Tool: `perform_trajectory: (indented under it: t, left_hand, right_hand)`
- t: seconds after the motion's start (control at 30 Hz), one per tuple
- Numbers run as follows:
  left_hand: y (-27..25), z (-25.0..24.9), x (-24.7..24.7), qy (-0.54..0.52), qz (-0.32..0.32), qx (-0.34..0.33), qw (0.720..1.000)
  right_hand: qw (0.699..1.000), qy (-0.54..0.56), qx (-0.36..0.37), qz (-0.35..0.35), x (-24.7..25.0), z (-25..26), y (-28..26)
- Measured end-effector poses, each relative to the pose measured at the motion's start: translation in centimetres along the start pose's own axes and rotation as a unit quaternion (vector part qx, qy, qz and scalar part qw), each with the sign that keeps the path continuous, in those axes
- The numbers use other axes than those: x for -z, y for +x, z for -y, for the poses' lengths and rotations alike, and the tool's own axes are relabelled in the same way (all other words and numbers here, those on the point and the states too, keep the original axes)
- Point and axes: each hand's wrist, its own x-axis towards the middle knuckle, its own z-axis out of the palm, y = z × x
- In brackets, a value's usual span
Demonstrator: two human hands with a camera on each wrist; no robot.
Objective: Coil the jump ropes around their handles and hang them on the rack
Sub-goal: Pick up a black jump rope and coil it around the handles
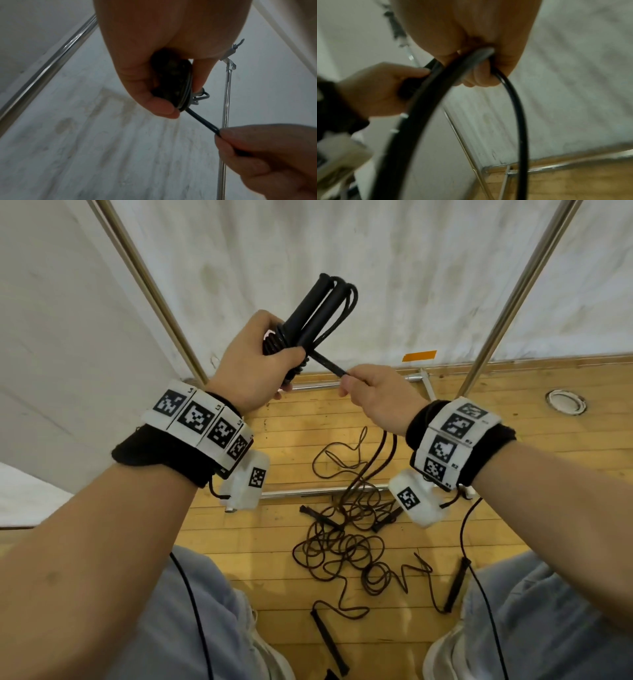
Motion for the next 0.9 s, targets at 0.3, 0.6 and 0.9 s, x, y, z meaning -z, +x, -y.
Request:
perform_trajectory:
  t: [0.3, 0.6, 0.9]
  left_hand:
    - [0.4, 2.9, -0.7, 0.246, 0.03, -0.012, 0.969]
    - [-0.1, 3.7, -3.1, 0.364, 0.147, 0.009, 0.92]
    - [-1.6, 3.5, -5.7, 0.386, 0.192, -0.081, 0.899]
  right_hand:
    - [0.966, -0.235, 0.066, 0.081, -1.0, 2.0, -1.2]
    - [0.947, -0.301, 0.069, 0.09, 0.1, 2.0, -1.6]
    - [0.96, -0.253, 0.113, 0.038, 0.9, 1.5, -1.3]
